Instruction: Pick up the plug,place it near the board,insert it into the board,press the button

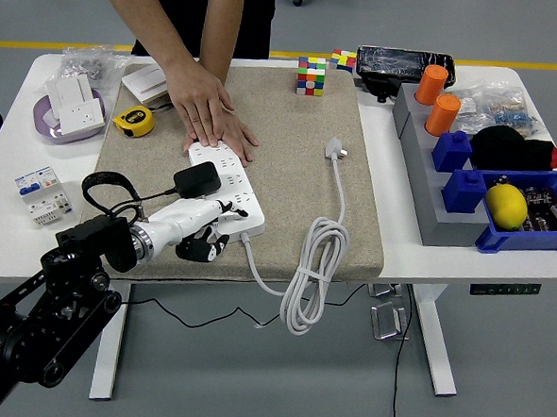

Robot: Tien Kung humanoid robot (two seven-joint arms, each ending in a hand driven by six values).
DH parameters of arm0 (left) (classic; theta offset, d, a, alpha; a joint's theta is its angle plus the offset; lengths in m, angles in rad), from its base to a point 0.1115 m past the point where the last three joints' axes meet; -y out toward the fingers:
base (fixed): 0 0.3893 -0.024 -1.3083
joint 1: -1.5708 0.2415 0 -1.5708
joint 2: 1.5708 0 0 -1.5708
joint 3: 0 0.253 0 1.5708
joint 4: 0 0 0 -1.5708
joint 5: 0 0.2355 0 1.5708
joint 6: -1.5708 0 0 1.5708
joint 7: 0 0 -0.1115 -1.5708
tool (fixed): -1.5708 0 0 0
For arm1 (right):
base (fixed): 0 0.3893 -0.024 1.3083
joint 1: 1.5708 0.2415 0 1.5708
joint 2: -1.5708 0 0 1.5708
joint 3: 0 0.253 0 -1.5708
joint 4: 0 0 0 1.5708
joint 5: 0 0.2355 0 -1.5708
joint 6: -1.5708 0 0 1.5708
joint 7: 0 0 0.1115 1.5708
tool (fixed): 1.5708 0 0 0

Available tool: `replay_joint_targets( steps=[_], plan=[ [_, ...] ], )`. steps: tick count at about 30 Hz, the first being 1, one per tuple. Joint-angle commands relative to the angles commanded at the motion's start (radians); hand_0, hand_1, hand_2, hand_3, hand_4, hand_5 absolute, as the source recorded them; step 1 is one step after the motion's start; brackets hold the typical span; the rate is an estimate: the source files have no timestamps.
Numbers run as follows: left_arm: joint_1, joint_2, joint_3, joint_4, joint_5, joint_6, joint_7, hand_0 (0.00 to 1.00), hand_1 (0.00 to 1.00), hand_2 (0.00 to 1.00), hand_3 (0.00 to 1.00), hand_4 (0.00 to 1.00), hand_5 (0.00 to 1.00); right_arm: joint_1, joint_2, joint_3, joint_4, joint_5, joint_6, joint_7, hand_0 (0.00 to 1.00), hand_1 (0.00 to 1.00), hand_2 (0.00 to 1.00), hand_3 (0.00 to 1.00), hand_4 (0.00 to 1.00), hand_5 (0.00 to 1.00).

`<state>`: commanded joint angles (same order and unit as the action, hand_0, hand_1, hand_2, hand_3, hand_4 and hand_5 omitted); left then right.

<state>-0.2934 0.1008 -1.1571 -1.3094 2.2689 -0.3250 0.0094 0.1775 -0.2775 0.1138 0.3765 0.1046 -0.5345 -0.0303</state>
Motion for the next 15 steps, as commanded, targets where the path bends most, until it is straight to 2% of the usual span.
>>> replay_joint_targets(
  steps=[5, 15],
  plan=[
    [-0.004, -0.002, -0.002, -0.006, 0.0, 0.003, -0.001, 0.107, 0.002, 0.1, 0.867, 0.375, 0.002, 0.001, 0.0, 0.001, 0.0, 0.0, 0.0, 0.0, 0.82, 0.775, 0.747, 0.753, 0.998, 0.998],
    [-0.018, -0.002, -0.01, 0.047, 0.0, 0.012, -0.007, 0.106, 0.002, 0.1, 0.863, 0.376, 0.002, 0.0, -0.001, 0.001, 0.0, 0.001, 0.0, 0.001, 0.82, 0.774, 0.747, 0.753, 0.998, 0.998]
  ],
)
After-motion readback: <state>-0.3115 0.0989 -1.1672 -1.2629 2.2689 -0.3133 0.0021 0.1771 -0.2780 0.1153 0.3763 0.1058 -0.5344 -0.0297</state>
